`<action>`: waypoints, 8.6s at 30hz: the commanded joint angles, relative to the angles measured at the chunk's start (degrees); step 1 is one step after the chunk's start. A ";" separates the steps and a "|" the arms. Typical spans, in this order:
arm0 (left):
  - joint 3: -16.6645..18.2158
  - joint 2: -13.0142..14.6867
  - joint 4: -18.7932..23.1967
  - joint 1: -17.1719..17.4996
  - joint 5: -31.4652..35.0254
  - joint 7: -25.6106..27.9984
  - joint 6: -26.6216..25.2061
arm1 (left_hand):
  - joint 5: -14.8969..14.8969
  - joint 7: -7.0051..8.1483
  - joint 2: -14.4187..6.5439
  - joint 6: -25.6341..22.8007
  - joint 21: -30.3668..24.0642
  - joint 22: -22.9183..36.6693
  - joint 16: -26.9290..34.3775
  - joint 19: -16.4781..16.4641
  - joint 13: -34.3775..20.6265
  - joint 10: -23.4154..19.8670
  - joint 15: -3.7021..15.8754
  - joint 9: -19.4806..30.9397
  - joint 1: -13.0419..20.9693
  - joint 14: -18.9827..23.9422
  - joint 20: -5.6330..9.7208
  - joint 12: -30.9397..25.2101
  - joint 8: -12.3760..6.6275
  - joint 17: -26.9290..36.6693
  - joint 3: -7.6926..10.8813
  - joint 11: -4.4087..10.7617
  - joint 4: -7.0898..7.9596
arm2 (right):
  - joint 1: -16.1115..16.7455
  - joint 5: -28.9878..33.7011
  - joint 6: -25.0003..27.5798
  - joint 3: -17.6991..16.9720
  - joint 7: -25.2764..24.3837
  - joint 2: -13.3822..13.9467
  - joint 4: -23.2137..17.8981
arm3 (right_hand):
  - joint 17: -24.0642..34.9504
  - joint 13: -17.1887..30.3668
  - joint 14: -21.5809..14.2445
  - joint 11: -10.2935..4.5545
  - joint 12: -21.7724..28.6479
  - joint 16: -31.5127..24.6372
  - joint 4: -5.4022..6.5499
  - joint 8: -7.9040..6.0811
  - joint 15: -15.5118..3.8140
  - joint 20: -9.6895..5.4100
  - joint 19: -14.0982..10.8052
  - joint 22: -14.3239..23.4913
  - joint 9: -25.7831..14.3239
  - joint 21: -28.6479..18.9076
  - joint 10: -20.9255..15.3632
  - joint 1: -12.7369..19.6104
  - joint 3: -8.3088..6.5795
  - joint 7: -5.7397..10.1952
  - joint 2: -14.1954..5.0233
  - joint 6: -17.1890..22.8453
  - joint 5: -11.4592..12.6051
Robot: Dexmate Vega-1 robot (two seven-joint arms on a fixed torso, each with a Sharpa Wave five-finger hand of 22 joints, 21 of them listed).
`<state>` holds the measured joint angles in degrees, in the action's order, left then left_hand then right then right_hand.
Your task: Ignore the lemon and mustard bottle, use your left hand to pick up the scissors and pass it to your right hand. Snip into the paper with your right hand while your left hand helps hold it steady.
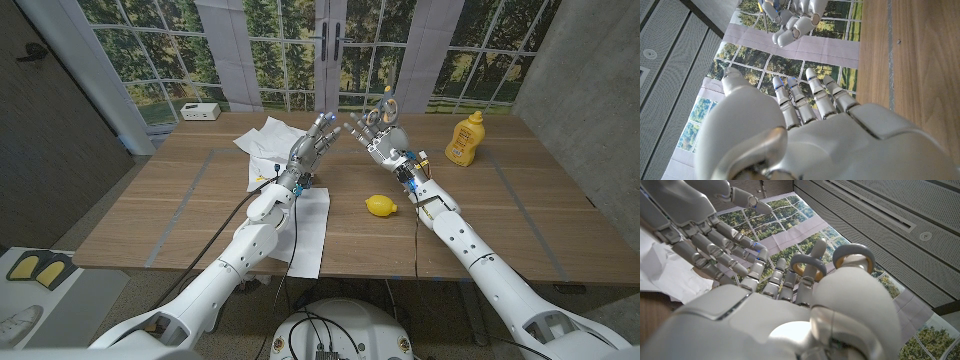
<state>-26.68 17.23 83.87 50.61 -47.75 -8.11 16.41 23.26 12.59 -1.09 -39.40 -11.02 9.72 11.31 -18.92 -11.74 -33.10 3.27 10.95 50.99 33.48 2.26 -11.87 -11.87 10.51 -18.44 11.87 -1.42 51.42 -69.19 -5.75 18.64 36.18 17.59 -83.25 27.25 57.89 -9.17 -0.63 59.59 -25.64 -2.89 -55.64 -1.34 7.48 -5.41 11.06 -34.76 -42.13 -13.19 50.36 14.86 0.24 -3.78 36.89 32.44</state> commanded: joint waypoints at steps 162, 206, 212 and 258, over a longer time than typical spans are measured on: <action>12.95 28.78 15.34 10.95 28.86 18.20 -2.42 | 0.50 0.05 5.55 11.76 -0.13 0.57 -0.80 0.00 0.14 2.07 9.35 0.26 -3.99 -0.98 6.14 0.44 0.31 0.05 -0.37 0.03 5.43 | 14.56 -1.04 1.78 2.55 -9.60 10.68 -19.66 | -1.87 1.60 2.13 4.51 4.88 4.78 3.42 12.98 3.56 -0.60 1.55 0.19 9.01 4.05 5.25 -9.71 2.36 -5.64 0.59 -7.10 -2.48; 13.60 32.02 15.26 9.33 28.37 16.61 -9.12 | 2.93 -0.05 3.63 22.98 0.10 0.35 -1.21 1.10 0.35 6.72 9.10 0.31 2.18 -6.99 4.75 0.73 0.11 -0.24 1.81 0.15 4.04 | 16.20 0.31 0.97 4.35 -10.40 12.80 -23.18 | -2.09 0.30 1.54 5.00 5.02 5.02 3.19 14.36 3.84 -0.80 1.07 0.22 9.85 4.62 5.06 -9.74 1.96 -6.02 -0.10 -6.99 -2.58; 12.69 32.83 15.97 9.22 31.60 18.04 -9.45 | 2.95 -0.03 3.63 22.75 0.10 0.36 -1.18 1.14 0.35 6.64 9.09 0.31 2.14 -7.15 4.67 0.66 0.04 -0.24 1.77 0.09 4.08 | 16.63 0.89 1.05 4.43 -11.65 13.42 -24.13 | -2.11 0.25 1.54 5.07 5.10 5.08 3.18 14.47 3.88 -0.61 1.14 0.22 9.81 4.74 5.07 -9.82 1.96 -6.08 -0.12 -6.99 -2.62; 1.64 33.90 14.31 1.83 62.49 27.22 -21.17 | 3.29 0.00 5.21 18.18 -0.10 0.32 -0.74 0.57 0.36 3.11 9.20 0.34 -0.22 -8.25 5.80 -0.45 -0.54 -0.20 -0.22 0.06 5.43 | 19.92 1.15 -1.62 3.90 -11.53 15.07 -26.37 | -2.30 -1.66 0.52 5.70 4.92 5.13 2.97 15.56 3.79 -0.45 0.19 0.30 9.98 5.10 4.70 -10.15 1.81 -6.34 -0.48 -6.98 -2.99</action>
<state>-22.16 51.90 100.07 55.02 10.55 18.67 -3.16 26.31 12.71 3.97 -20.70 -11.02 9.87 10.20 -17.78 -11.20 -29.34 2.65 11.06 51.36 25.69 2.36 -12.11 -12.32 10.15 -18.14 11.76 4.12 70.37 -68.52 -6.24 22.69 24.67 32.50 -109.17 24.97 56.23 -8.10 5.05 64.56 -20.73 0.35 -40.12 2.46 6.87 -4.62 11.05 -24.69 -37.04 -7.97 40.27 16.61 -5.77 -3.80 29.76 29.66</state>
